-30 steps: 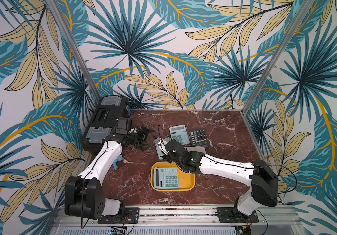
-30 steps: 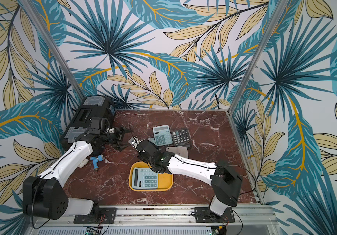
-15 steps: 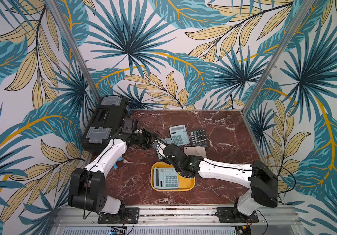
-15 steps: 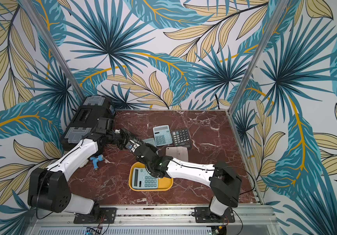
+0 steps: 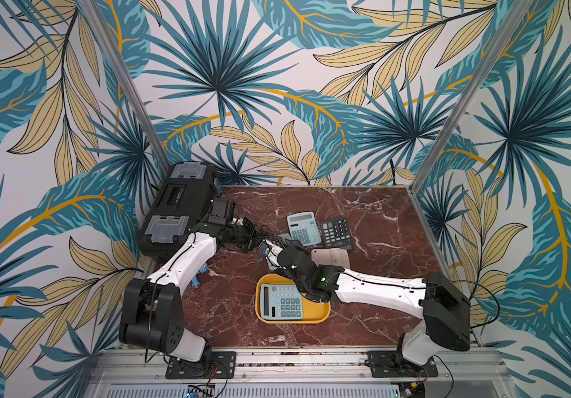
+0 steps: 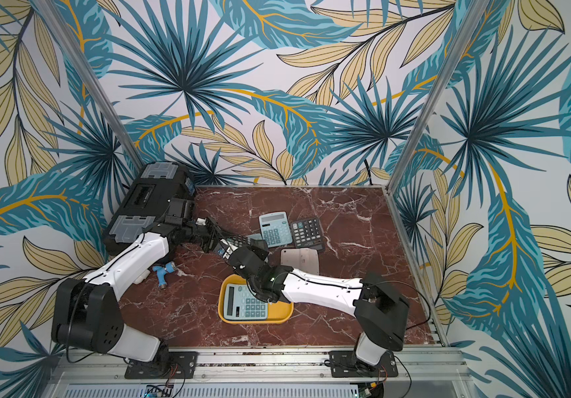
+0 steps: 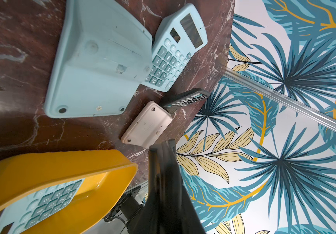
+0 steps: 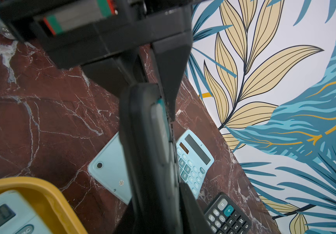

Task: Put the calculator in the storage box
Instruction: Pick up the calculator at the center of the board.

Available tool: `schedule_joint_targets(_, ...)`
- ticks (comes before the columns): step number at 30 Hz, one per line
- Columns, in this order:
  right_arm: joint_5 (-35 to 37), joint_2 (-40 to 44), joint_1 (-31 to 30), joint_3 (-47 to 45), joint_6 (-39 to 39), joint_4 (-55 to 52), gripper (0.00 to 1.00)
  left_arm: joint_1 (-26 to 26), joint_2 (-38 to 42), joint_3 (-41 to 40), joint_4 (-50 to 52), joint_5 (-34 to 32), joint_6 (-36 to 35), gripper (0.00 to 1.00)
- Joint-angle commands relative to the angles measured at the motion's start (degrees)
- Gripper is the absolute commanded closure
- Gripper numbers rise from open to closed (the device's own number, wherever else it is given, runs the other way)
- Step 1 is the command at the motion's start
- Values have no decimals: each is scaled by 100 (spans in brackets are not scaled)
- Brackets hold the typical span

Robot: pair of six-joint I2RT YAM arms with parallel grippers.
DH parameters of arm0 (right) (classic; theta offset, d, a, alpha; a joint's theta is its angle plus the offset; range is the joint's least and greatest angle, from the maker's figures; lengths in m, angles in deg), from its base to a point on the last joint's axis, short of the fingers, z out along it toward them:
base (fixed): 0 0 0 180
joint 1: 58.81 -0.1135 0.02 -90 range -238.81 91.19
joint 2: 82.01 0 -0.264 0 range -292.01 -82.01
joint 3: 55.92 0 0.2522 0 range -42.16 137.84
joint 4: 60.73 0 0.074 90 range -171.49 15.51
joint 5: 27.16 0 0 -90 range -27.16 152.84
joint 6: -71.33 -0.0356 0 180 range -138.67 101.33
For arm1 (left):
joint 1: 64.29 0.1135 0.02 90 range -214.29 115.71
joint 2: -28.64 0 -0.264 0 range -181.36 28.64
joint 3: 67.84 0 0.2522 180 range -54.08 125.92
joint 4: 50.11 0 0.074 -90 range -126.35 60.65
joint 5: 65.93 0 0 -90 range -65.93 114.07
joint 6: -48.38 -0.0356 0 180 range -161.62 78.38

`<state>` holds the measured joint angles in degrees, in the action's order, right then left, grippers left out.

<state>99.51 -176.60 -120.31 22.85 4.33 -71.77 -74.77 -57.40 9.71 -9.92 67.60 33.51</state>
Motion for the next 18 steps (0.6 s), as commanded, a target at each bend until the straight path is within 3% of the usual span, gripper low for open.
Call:
schedule_joint_targets(1, -30, 3, -30, -91, -224, 284, 73, -24, 34, 313, -422, 157, -66, 89)
schedule_joint_targets(3, -49, 23, -36, -85, -265, 215, 60, -27, 49, 303, -497, 147, -95, 90)
schedule_joint_targets(5, -69, 99, -29, -127, -365, 143, 40, -24, 69, 303, -571, 104, -168, 91)
schedule_joint_targets(10, -92, 477, -34, -393, -714, -3, 12, -24, 138, 287, -582, -277, -557, 96)
schedule_joint_targets(13, -146, 792, -16, -616, -1071, -141, 1, -15, 225, 260, -494, -608, -878, 96)
schedule_joint_targets(18, -732, 1312, 199, -623, -2391, -1007, 1, 2, 354, -9, -942, -771, -1196, 96)
